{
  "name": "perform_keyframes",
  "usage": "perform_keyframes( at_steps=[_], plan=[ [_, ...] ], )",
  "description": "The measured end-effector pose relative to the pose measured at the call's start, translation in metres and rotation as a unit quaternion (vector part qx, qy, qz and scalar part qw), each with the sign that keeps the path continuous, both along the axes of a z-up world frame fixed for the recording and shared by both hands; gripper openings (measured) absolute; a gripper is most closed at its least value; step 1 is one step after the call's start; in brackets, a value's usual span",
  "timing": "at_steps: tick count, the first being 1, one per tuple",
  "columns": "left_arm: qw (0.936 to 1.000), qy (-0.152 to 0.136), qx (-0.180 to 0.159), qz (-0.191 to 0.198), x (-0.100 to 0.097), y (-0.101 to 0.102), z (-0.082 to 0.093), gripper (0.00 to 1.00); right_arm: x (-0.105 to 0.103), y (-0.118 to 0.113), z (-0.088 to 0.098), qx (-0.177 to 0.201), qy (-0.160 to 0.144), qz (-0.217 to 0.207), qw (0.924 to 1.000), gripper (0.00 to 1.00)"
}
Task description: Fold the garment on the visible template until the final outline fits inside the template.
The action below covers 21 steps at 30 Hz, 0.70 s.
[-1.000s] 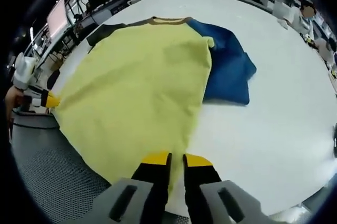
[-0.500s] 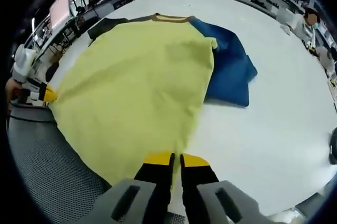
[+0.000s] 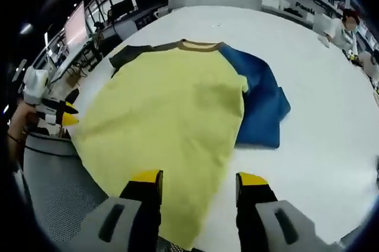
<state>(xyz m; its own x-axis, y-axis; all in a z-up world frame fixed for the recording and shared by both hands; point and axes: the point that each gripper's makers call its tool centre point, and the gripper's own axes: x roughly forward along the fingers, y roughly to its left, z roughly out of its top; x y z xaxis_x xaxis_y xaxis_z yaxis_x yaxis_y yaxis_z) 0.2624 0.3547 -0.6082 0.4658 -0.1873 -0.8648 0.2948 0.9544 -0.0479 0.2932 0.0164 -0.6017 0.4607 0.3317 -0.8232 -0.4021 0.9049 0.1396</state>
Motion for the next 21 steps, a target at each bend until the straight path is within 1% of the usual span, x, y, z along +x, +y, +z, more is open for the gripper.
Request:
perform_keyframes(
  at_steps=[1, 3, 5, 6, 7, 9, 12, 14, 15, 18, 21],
  plan=[
    [0.9998, -0.012, -0.002, 0.017, 0.008, 0.002, 0.003, 0.41, 0.004, 0.001, 0.004, 0.003, -0.005, 0.001, 1.0, 0.48],
    [0.9995, -0.025, -0.008, 0.016, 0.016, 0.003, 0.007, 0.52, 0.012, 0.002, 0.008, 0.006, -0.012, -0.003, 0.9999, 0.54],
    [0.9977, -0.047, -0.029, 0.039, 0.029, 0.003, 0.014, 0.57, 0.019, 0.002, 0.012, 0.007, -0.02, -0.006, 0.9998, 0.59],
    [0.9976, -0.052, -0.032, 0.033, 0.032, 0.002, 0.017, 0.61, 0.023, 0.001, 0.012, 0.007, -0.021, -0.006, 0.9997, 0.61],
    [0.9972, -0.054, -0.034, 0.038, 0.036, 0.004, 0.019, 0.64, 0.025, 0.001, 0.012, 0.008, -0.023, -0.007, 0.9997, 0.62],
    [0.9966, -0.07, -0.029, 0.034, 0.044, 0.005, 0.024, 0.7, 0.029, 0.001, 0.015, 0.012, -0.025, -0.011, 0.9996, 0.65],
    [0.9959, -0.079, -0.027, 0.034, 0.051, 0.008, 0.029, 0.78, 0.04, 0.002, 0.02, 0.024, -0.038, -0.02, 0.9988, 0.77],
    [0.9954, -0.083, -0.029, 0.037, 0.055, 0.008, 0.03, 0.81, 0.045, 0.001, 0.022, 0.028, -0.043, -0.026, 0.9984, 0.81],
    [0.9947, -0.087, -0.037, 0.04, 0.06, 0.007, 0.031, 0.82, 0.049, 0.0, 0.022, 0.028, -0.044, -0.028, 0.9982, 0.83],
    [0.9941, -0.089, -0.042, 0.045, 0.067, 0.008, 0.031, 0.83, 0.055, -0.003, 0.02, 0.025, -0.039, -0.027, 0.9986, 0.86],
    [0.9936, -0.095, -0.04, 0.045, 0.074, 0.008, 0.032, 0.85, 0.063, -0.006, 0.02, 0.024, -0.039, -0.025, 0.9986, 0.88]
  ],
)
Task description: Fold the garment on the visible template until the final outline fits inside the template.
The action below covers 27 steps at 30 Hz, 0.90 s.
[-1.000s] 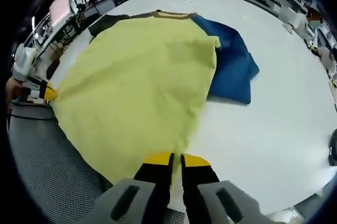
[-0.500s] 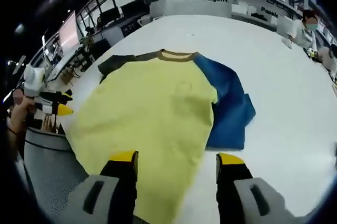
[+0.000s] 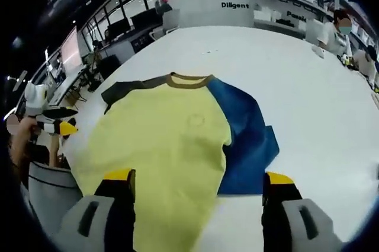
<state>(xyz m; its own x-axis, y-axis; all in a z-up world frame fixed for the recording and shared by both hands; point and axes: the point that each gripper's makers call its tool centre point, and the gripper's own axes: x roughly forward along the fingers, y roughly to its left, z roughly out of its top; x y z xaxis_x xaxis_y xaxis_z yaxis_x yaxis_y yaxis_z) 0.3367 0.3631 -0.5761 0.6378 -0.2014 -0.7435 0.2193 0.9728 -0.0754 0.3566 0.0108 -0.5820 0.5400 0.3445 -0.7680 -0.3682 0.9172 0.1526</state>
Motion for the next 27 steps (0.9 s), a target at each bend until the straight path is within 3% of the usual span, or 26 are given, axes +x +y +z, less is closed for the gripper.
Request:
perform_keyframes(
  at_steps=[7, 13, 16, 27],
  plan=[
    [0.9996, -0.021, -0.018, 0.012, 0.026, -0.005, 0.001, 0.85, 0.026, 0.003, -0.003, 0.011, 0.004, 0.002, 0.9999, 0.9],
    [0.9999, -0.016, 0.0, 0.003, 0.041, -0.008, -0.002, 0.8, 0.042, 0.012, -0.003, 0.016, 0.008, 0.006, 0.9998, 0.89],
    [0.9999, -0.007, -0.007, 0.005, 0.051, -0.008, -0.006, 0.79, 0.053, 0.015, -0.006, 0.01, 0.01, 0.012, 0.9998, 0.89],
    [0.9992, -0.022, -0.02, 0.028, 0.09, -0.006, -0.01, 0.79, 0.089, 0.0, -0.029, -0.016, 0.017, 0.006, 0.9997, 0.86]
  ],
)
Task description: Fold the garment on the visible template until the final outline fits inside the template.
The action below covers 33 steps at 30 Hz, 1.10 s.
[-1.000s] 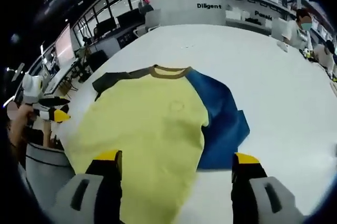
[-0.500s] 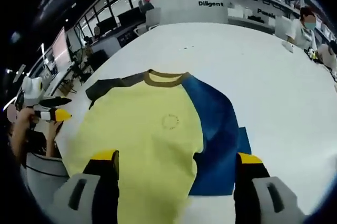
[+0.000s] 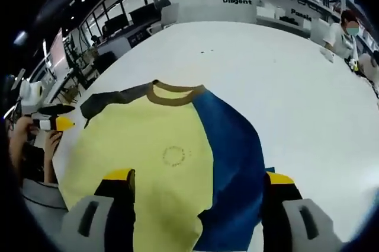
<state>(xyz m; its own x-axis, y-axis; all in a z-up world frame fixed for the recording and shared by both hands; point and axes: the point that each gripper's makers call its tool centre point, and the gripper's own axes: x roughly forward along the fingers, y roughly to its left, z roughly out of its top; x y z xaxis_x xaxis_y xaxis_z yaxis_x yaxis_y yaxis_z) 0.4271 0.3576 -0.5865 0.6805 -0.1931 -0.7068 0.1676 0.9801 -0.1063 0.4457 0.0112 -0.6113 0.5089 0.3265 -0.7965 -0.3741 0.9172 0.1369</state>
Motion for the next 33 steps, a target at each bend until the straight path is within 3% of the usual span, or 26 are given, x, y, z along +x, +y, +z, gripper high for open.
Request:
perform_keyframes(
  at_steps=[6, 10, 16, 19, 20, 23, 26, 27, 31, 33],
  plan=[
    [0.9998, -0.01, -0.016, 0.011, 0.02, -0.003, -0.009, 0.79, 0.02, -0.01, -0.008, 0.009, -0.007, -0.023, 0.9997, 0.79],
    [0.9985, -0.011, -0.03, 0.043, 0.035, 0.003, -0.019, 0.8, 0.03, -0.016, -0.013, 0.005, -0.017, -0.031, 0.9994, 0.77],
    [0.9982, 0.003, -0.041, 0.044, 0.043, 0.0, -0.027, 0.72, 0.039, -0.02, -0.026, 0.009, -0.018, -0.043, 0.9989, 0.71],
    [0.9983, 0.009, -0.036, 0.046, 0.045, -0.002, -0.032, 0.66, 0.038, -0.021, -0.029, 0.003, -0.019, -0.046, 0.9988, 0.62],
    [0.9973, 0.03, -0.04, 0.054, 0.041, -0.002, -0.037, 0.62, 0.04, -0.023, -0.029, -0.011, -0.031, -0.04, 0.9987, 0.59],
    [0.9973, 0.036, -0.032, 0.056, 0.044, -0.002, -0.043, 0.51, 0.039, -0.024, -0.031, -0.026, -0.038, -0.031, 0.9985, 0.55],
    [0.9968, 0.027, -0.019, 0.073, 0.047, 0.004, -0.042, 0.47, 0.04, -0.026, -0.03, -0.034, -0.04, -0.03, 0.9982, 0.48],
    [0.9959, 0.032, -0.034, 0.078, 0.047, 0.001, -0.043, 0.44, 0.04, -0.026, -0.03, -0.034, -0.04, -0.031, 0.9982, 0.44],
    [0.9976, 0.031, -0.024, 0.057, 0.047, -0.004, -0.045, 0.35, 0.041, -0.025, -0.026, -0.032, -0.046, -0.035, 0.9978, 0.24],
    [0.9968, 0.033, -0.035, 0.064, 0.048, -0.006, -0.046, 0.31, 0.043, -0.026, -0.026, -0.045, -0.05, -0.031, 0.9973, 0.18]
  ],
)
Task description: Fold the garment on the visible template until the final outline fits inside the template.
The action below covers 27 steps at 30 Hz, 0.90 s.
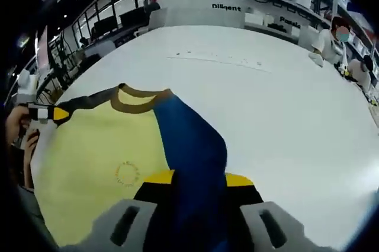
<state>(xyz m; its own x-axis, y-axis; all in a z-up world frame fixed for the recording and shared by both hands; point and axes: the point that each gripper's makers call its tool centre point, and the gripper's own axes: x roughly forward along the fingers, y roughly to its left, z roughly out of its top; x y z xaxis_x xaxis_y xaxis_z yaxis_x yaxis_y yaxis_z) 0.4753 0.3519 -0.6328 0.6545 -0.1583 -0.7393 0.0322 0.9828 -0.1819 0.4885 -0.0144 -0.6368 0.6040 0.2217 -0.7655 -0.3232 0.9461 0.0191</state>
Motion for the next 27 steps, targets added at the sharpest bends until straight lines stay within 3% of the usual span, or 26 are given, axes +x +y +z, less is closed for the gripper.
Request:
perform_keyframes(
  at_steps=[4, 10, 27],
  plan=[
    [1.0, -0.004, 0.001, 0.005, 0.0, 0.002, 0.0, 0.28, 0.002, -0.005, 0.002, -0.016, -0.005, -0.001, 0.9999, 0.0],
    [0.9999, 0.001, 0.012, 0.004, 0.0, 0.013, 0.001, 0.25, 0.002, -0.007, 0.002, -0.025, -0.005, 0.006, 0.9997, 0.0],
    [0.9991, 0.013, 0.039, -0.008, 0.001, 0.044, 0.003, 0.27, 0.005, 0.02, 0.007, -0.019, -0.004, 0.051, 0.9985, 0.0]
  ],
)
